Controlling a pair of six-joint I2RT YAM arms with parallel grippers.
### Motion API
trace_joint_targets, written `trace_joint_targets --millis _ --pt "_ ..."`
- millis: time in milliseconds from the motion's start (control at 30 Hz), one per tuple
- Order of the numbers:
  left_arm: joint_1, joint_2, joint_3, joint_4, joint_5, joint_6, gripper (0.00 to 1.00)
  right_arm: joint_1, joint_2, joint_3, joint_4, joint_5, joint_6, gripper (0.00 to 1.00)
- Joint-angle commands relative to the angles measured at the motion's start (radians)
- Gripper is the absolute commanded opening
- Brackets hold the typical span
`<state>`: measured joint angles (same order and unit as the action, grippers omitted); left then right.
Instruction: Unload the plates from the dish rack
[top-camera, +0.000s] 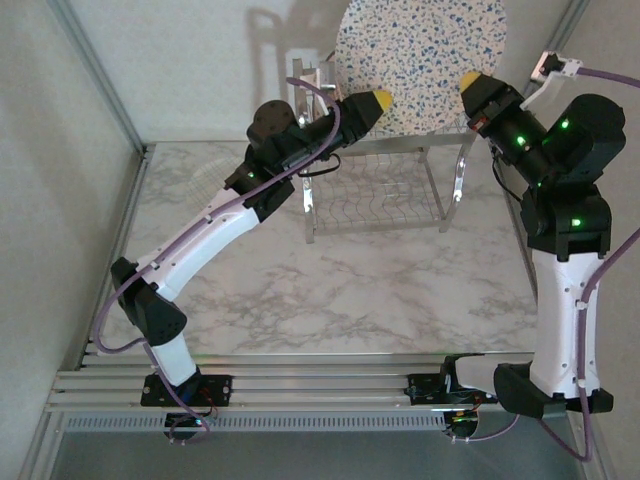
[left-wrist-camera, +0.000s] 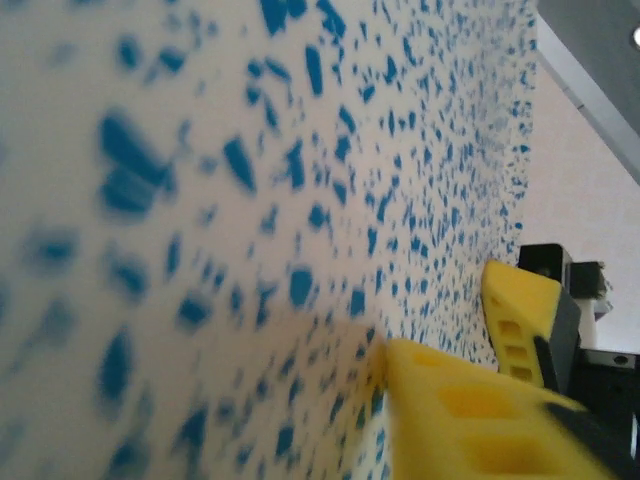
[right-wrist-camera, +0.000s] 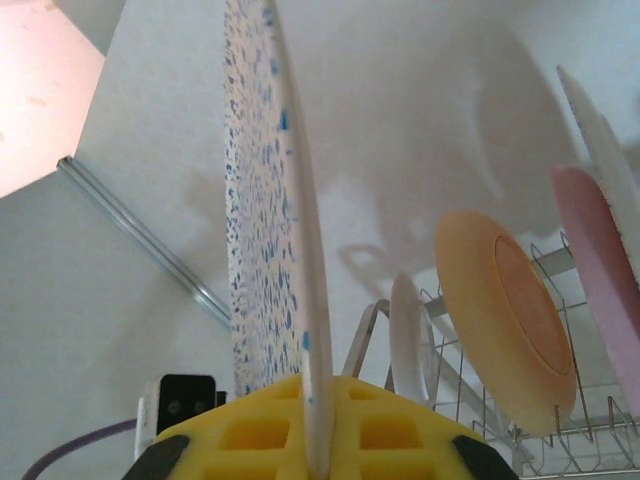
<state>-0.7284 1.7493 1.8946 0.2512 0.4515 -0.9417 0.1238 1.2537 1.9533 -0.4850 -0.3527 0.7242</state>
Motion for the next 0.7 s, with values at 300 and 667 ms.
trace_joint_targets --millis 300,667 --pt "0.040 -0.025 0.006 0.044 0.019 -0.064 0.00 0.006 0.003 -0.024 0.080 -0.065 0.003 0.00" --pt "0.231 -0.125 -0.019 0.086 0.074 -0.198 0.00 0.041 0.013 0.018 0.013 -0.069 -0.186 0.71"
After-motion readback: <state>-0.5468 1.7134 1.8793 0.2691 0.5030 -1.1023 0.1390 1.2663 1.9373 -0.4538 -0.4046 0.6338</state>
